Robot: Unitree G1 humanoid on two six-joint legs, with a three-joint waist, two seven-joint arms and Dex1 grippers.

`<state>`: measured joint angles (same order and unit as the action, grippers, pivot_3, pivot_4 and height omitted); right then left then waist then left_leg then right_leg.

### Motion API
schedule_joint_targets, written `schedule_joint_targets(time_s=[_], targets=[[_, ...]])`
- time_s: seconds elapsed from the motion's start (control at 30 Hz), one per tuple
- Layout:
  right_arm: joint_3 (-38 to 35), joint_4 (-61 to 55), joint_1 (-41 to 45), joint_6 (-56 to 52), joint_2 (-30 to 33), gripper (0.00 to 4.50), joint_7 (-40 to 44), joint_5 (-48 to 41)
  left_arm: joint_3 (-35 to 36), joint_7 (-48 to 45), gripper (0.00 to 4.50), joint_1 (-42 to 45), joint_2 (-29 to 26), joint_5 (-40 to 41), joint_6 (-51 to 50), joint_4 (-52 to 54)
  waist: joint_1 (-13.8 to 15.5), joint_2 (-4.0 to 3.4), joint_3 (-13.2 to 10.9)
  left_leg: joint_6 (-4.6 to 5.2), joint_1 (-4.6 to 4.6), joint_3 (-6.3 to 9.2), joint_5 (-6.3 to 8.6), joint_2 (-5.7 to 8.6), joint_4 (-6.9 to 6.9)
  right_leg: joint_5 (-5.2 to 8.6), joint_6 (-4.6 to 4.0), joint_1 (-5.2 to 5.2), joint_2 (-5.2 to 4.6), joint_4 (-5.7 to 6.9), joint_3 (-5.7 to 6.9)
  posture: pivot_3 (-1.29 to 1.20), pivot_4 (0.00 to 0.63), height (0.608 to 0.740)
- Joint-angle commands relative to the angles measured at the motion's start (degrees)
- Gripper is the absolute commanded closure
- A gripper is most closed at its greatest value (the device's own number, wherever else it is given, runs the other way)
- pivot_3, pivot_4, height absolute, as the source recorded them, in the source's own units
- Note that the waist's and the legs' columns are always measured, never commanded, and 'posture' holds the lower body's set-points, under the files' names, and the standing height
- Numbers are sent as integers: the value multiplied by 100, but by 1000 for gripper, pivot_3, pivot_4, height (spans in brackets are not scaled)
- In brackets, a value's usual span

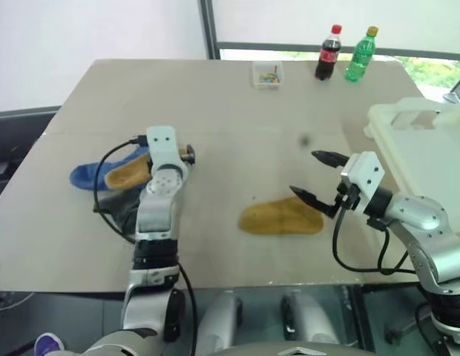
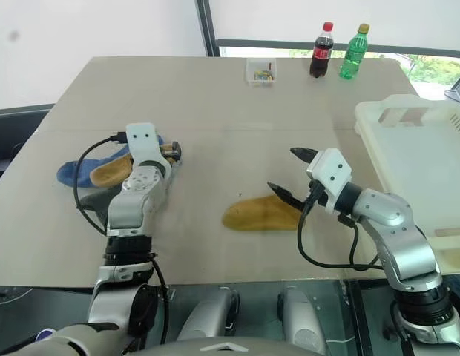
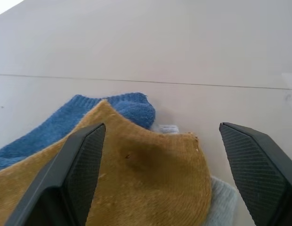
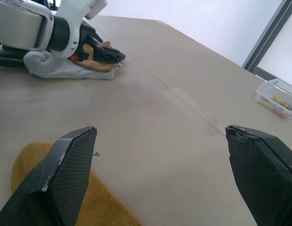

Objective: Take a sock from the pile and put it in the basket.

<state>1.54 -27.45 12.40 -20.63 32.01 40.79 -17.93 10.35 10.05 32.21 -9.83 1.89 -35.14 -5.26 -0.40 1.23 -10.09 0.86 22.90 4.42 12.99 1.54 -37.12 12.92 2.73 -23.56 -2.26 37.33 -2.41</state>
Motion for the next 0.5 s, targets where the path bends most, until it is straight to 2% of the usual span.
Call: schedule_joint_targets(time_s=[0.03,0.1,0.2,0.27,0.5], targets=[[-31,-119,36,152,-9,0,-35,20,15,125,1197,219,80,-64,256,-247,-1,1,0,0,1,1,0,0,0,0,0,0,0,0,1,0,150,740],[-34,-128,29,148,-5,0,-45,29,22,125,2118,239,97,-68,307,-307,-13,1,0,0,0,1,0,0,0,0,0,-1,0,0,1,0,150,740],[-49,-167,7,122,0,0,-77,36,32,135,3267,203,110,-67,340,-289,-15,1,0,0,0,2,0,-1,1,0,0,-1,0,1,1,0,150,740],[-58,-179,1,109,-3,0,-92,35,36,135,4343,169,111,-67,352,-271,-12,1,0,0,0,2,0,0,0,0,0,-1,0,2,1,0,150,740],[-74,-204,-9,72,3,0,-103,-4,32,146,4427,37,114,-89,337,-101,-14,1,0,0,0,2,0,0,0,0,0,-1,0,2,0,0,150,740]])
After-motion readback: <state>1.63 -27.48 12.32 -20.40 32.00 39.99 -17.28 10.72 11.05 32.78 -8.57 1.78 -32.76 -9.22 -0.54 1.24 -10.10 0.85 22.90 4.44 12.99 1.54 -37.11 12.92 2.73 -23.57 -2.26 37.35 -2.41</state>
